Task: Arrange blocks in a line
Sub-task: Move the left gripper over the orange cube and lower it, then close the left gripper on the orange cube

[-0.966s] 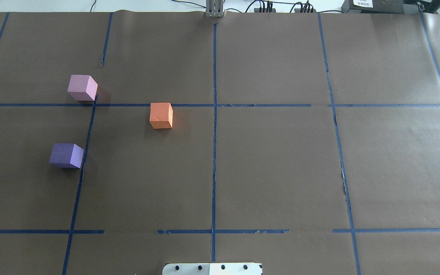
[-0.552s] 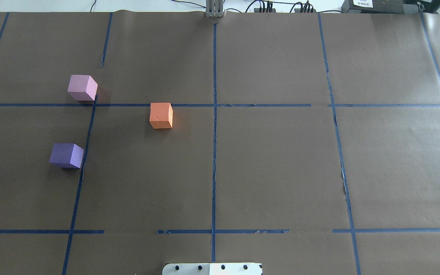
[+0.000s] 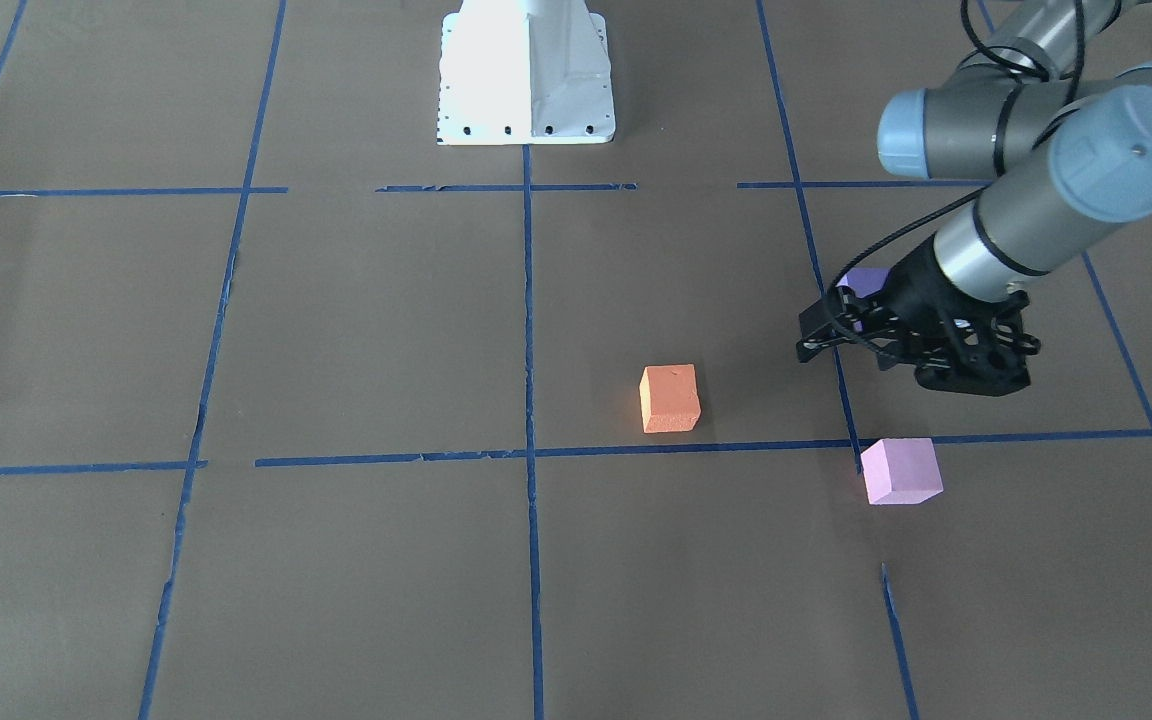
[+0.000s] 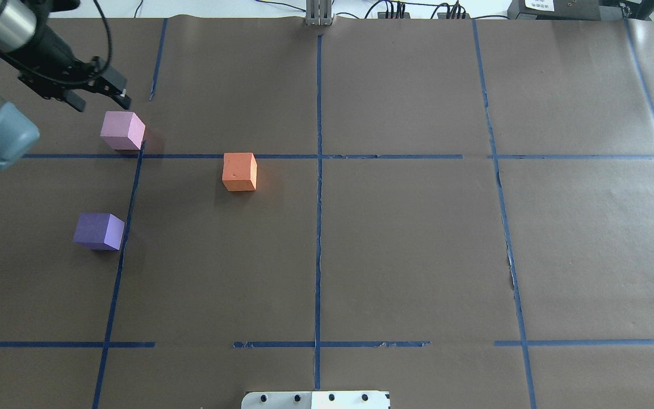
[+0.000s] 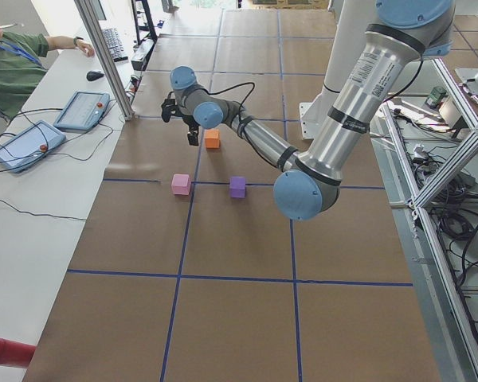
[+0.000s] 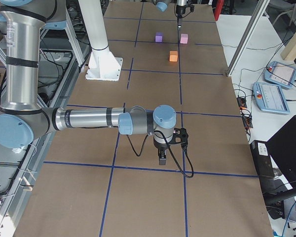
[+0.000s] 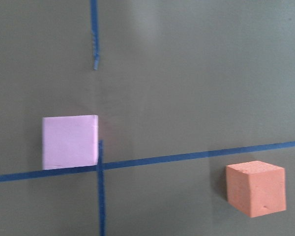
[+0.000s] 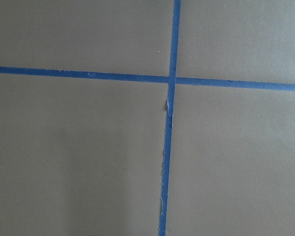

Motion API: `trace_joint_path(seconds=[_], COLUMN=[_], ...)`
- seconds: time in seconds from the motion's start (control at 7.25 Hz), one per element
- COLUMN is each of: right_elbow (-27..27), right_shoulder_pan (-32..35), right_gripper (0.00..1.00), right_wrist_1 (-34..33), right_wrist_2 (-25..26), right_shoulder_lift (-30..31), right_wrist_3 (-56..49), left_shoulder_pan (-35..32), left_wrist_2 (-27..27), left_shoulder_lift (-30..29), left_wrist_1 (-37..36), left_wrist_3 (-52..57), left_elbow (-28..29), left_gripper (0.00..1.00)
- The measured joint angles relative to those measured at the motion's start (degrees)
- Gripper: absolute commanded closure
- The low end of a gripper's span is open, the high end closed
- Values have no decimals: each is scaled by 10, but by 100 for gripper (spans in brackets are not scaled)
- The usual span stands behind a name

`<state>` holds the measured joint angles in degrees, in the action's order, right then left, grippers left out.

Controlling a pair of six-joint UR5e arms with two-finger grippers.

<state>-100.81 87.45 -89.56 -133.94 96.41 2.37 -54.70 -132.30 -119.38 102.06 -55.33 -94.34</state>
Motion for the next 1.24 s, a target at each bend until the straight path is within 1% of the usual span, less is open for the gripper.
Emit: trace_joint_path(seconds=[0.14, 0.41, 0.55, 0.83, 1.1, 1.24], right_elbow=[0, 0, 0, 0, 0, 0], right_shoulder_pan=[0, 0, 0, 0, 0, 0], right_gripper=[0, 0, 0, 0, 0, 0], right_wrist_1=[0, 0, 0, 0, 0, 0], right_wrist_2=[0, 0, 0, 0, 0, 0], right_shoulder_lift=[0, 0, 0, 0, 0, 0], right_wrist_3=[0, 0, 0, 0, 0, 0], left_shoulder_pan=[33, 85, 103, 129, 150, 158], left_wrist_2=[42, 127, 155, 186, 207, 210], left_shoulder_lift=[-19, -47, -61, -86, -92, -94], left_wrist_1=[15, 23, 23, 23, 24, 25], left_wrist_3=[-48, -99, -116, -134, -144, -147], left_elbow=[15, 48, 65, 97, 118, 128], left_gripper=[0, 0, 0, 0, 0, 18])
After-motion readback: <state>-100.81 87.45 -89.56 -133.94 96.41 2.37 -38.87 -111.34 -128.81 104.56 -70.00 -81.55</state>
